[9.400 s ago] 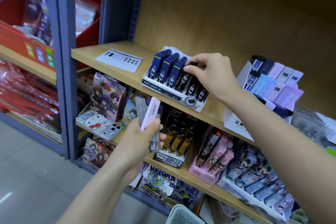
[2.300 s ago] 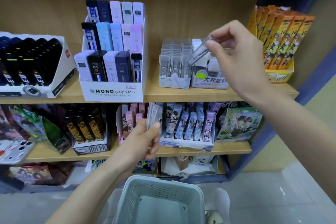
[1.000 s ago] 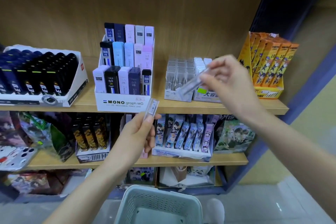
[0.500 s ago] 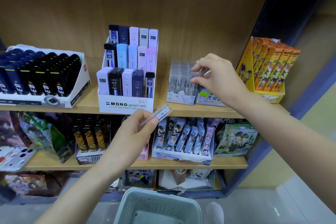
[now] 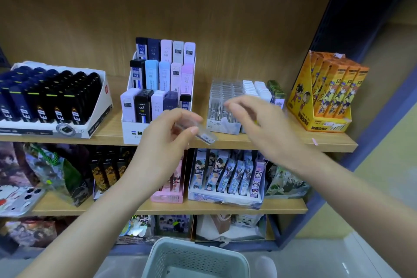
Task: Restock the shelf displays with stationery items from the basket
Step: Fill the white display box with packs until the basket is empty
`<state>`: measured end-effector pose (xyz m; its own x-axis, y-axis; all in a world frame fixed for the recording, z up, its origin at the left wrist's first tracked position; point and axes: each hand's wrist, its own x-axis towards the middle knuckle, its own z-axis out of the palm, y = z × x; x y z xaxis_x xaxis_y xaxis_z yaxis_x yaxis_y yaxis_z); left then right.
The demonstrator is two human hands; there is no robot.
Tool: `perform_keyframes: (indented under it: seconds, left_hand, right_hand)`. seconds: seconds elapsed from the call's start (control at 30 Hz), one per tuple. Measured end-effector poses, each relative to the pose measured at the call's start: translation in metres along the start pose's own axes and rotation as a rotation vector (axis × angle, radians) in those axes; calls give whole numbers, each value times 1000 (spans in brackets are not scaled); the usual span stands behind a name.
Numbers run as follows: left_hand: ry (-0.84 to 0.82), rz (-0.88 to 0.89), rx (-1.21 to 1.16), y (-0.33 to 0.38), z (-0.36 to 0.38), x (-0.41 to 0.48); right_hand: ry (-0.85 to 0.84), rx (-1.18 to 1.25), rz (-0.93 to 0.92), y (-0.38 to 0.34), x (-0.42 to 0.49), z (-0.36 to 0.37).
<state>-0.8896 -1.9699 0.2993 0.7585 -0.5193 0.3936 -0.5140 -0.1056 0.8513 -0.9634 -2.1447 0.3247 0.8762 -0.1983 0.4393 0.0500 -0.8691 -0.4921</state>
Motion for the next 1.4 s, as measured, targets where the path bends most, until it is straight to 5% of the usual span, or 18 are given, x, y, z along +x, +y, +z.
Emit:
perform_keyframes:
  seconds: [0.1, 0.4, 0.63, 0.77, 1.13, 1.4]
  left_hand:
    - [-15, 60, -3, 10, 6, 6]
    - [-8, 293, 200, 30, 35, 26]
    - [-82, 344, 677, 7, 61, 64]
    - [-95, 334, 737, -5, 68, 64]
    - [-83, 346, 688, -12, 69, 64]
    - [-89, 350, 662, -12, 67, 64]
  right_hand:
    - [-132, 202, 25, -16, -21, 6]
    - [-96, 185, 67, -13, -21, -15]
    - [315, 129, 118, 29, 42, -44]
    - [394, 143, 101, 44, 81, -39]
    - [134, -173, 12, 61, 120, -39]
    - [28, -138, 19, 63, 122, -36]
